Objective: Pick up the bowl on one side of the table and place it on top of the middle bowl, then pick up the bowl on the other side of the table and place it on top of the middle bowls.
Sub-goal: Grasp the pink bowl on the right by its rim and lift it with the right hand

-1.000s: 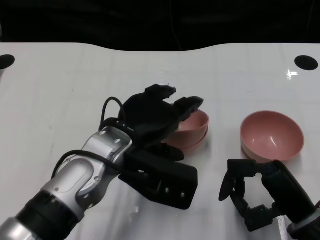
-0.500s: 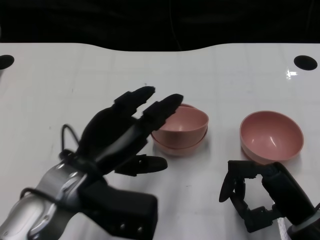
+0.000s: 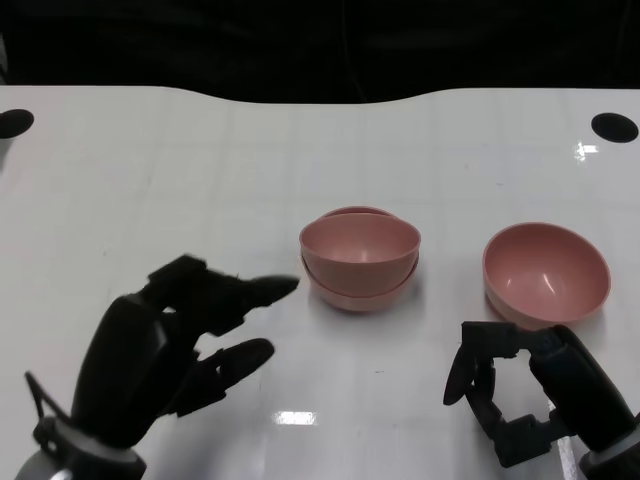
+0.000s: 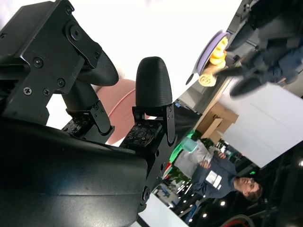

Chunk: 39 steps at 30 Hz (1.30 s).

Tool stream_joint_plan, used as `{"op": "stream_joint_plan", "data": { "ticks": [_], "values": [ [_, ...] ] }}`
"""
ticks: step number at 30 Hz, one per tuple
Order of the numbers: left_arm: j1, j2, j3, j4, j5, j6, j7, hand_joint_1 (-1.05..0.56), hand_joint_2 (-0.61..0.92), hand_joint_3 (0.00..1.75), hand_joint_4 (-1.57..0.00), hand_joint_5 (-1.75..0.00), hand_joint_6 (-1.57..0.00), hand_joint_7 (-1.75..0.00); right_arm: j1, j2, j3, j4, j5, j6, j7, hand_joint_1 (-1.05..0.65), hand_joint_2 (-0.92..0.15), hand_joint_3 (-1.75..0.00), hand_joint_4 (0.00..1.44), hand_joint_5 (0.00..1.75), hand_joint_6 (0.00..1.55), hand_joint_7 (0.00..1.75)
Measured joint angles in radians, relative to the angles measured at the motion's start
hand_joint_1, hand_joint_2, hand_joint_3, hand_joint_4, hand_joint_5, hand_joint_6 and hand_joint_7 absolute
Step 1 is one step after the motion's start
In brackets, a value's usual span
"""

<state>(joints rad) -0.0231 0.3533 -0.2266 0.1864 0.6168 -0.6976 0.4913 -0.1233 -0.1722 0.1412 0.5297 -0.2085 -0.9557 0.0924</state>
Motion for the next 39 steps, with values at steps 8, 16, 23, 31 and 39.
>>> {"op": "stream_joint_plan", "data": {
  "ticks": [8,16,23,31,39],
  "values": [
    [0.099,-0.046,0.046,0.012,-0.076,-0.085,0.001,0.00,0.32,1.49,-0.93,-1.63,-0.96,-1.18,0.004,-0.003,-0.010,-0.001,0.018,-0.001,0.015,0.09,-0.13,-1.65,0.87,1.75,0.86,1.31],
    [0.132,-0.079,0.070,0.073,-0.123,-0.144,-0.026,0.04,0.28,1.50,-0.90,-1.65,-0.87,-1.44,0.012,-0.021,-0.017,-0.013,0.035,-0.001,0.033,0.09,-0.16,-1.57,0.87,1.71,0.86,1.27],
    [0.134,-0.100,0.080,0.130,-0.128,-0.179,-0.030,0.04,0.28,1.53,-0.87,-1.64,-0.84,-1.45,0.011,-0.036,-0.045,-0.015,-0.015,-0.038,-0.001,0.00,-0.43,-1.04,0.68,1.32,0.69,0.90],
    [0.131,-0.111,0.099,0.164,-0.128,-0.225,-0.030,0.04,0.29,1.51,-0.86,-1.67,-0.84,-1.45,0.028,-0.057,-0.095,-0.153,-0.135,0.050,-0.085,-0.20,-0.73,-0.47,0.36,1.05,0.46,0.61],
    [0.131,-0.120,0.109,0.164,-0.115,-0.228,-0.033,0.04,0.29,1.50,-0.86,-1.68,-0.85,-1.46,0.067,-0.078,-0.137,-0.337,-0.277,0.224,-0.158,-0.34,-0.88,-0.01,0.36,0.78,0.45,0.33]
  ]
}}
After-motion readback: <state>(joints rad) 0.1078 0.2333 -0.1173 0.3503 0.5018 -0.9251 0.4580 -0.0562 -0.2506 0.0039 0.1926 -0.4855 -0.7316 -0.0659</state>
